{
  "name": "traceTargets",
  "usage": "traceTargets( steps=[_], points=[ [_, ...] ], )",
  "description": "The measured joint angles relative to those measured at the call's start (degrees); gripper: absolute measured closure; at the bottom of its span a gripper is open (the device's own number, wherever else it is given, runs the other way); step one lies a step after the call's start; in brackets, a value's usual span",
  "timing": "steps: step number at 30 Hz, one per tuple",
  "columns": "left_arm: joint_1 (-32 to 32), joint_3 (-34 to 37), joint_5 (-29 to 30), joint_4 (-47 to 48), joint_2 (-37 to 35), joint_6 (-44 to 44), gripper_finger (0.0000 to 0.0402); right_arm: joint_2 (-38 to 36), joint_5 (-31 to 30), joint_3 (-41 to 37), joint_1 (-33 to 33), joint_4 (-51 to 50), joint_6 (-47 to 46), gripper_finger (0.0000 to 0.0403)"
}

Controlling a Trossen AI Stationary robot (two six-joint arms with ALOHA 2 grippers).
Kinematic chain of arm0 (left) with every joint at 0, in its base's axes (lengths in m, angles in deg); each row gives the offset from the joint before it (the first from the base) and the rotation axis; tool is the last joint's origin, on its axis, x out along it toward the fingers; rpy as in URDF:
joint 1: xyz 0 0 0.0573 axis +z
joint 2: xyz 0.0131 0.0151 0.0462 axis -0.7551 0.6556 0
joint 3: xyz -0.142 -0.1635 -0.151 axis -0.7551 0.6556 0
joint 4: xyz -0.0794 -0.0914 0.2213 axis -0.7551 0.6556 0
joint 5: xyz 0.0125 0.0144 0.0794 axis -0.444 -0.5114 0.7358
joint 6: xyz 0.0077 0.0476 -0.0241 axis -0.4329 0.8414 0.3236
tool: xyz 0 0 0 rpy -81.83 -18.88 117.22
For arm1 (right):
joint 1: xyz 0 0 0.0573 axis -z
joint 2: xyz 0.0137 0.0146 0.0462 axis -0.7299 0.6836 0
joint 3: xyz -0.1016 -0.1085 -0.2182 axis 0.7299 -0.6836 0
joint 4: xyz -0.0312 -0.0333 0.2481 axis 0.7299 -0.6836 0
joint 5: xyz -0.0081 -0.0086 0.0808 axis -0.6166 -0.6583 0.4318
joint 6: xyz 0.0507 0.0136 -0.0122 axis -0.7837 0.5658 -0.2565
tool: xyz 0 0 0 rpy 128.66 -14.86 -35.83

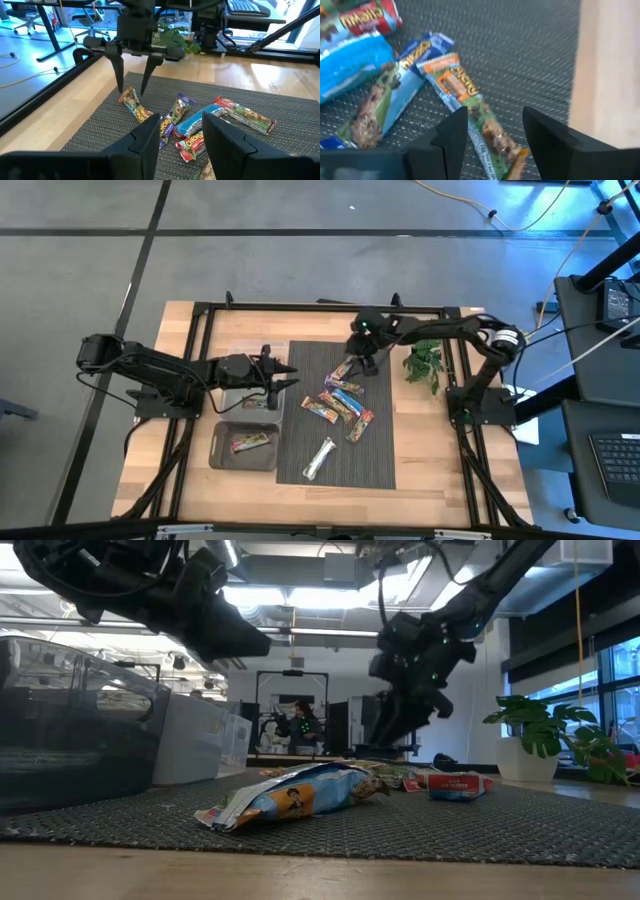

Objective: Pick and place Granola Bars by type
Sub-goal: Put the yellow granola bar into the transparent bin

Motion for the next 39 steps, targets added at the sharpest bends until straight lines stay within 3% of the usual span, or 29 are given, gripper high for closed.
traceTargets(
  steps=[20, 32, 39],
  points=[
    [0.00, -0.02, 0.02, 0.59, 0.00, 3.88, 0.0263, 7.33, 0.37, 0.11, 0.06, -0.12, 0.13, 0.0215],
    [0.00, -0.02, 0.02, 0.61, 0.00, 3.88, 0.0263, 7.28, 0.11, 0.11, 0.02, -0.29, 0.00, 0.0320],
    [0.00, -0.02, 0.02, 0.61, 0.00, 3.90, 0.0263, 7.24, -1.67, 0.11, 0.00, -0.01, 0.00, 0.0336]
  ],
)
